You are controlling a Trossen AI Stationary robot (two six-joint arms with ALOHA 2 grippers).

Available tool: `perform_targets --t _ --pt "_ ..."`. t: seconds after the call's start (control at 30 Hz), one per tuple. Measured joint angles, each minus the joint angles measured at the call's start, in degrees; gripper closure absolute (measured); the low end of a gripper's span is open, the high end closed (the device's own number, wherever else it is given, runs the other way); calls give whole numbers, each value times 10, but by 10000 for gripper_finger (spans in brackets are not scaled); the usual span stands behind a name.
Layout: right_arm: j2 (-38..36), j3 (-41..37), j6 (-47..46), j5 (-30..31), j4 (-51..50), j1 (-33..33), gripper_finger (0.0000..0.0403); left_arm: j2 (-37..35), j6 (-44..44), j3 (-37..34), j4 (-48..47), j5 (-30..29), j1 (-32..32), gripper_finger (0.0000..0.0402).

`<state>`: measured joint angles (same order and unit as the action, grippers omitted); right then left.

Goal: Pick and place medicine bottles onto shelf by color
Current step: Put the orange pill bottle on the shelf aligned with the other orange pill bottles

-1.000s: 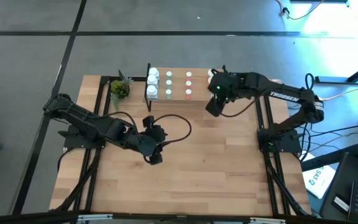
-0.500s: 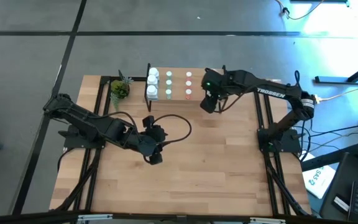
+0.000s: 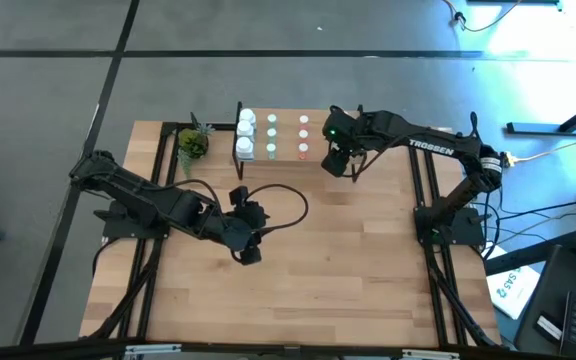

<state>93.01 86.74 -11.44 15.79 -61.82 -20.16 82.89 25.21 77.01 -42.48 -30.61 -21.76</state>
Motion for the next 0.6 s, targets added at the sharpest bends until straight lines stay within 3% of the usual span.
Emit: perform_targets --t 0.4,0.6 --pt "0 0 2 -2 -3 -5 190 0 2 0 1 1 0 250" --pt "2 -1 0 -6 -4 -5 169 0 3 0 1 0 0 250"
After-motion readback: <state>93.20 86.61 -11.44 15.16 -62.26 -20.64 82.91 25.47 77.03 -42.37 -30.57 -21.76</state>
